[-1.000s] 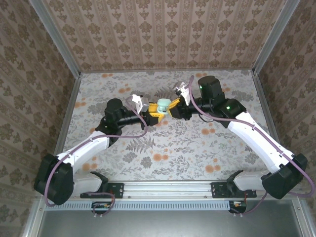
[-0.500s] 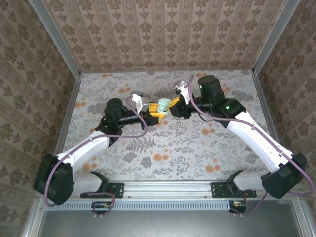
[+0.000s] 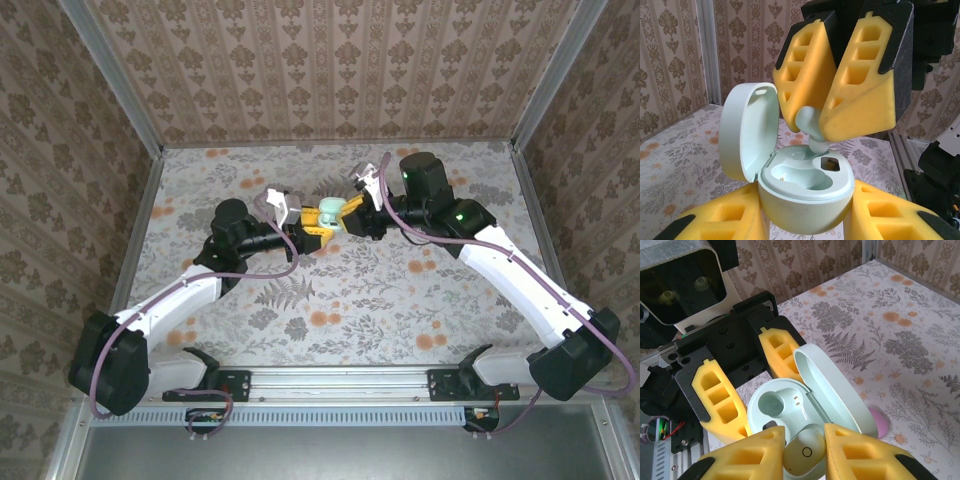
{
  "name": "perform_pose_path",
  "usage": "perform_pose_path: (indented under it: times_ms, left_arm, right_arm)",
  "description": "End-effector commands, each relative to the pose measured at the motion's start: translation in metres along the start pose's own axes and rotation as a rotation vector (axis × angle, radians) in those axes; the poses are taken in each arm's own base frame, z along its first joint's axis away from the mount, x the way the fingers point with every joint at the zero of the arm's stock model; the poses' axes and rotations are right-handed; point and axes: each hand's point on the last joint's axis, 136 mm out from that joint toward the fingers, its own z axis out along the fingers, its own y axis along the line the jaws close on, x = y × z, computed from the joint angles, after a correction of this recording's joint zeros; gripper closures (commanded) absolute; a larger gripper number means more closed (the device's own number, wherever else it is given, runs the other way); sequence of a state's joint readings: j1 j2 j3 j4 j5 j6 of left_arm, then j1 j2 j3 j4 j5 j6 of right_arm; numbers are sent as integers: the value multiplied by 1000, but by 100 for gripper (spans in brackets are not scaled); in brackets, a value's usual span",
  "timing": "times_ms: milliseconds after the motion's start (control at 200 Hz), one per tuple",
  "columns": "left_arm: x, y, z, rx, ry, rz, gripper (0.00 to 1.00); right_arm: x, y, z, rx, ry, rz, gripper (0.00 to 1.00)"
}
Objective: Insert wireless bluetooth earbuds into charging case
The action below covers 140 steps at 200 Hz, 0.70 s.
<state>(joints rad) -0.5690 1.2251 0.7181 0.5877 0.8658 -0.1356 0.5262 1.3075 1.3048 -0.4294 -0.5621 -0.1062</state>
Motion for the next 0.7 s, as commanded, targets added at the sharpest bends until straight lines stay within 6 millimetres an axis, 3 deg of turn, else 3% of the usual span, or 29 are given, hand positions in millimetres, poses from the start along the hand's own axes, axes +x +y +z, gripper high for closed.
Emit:
perform_pose_path:
  times_ms: [0,695]
  left_arm:
    - [-26,-7,2,26,-59,56,63]
    - [-32,-2,2,-8,-84,63,64]
  right_arm:
    - [-3,1,2,-20,-21,-19,76]
    - [-1,-3,4,2,-28,7,71]
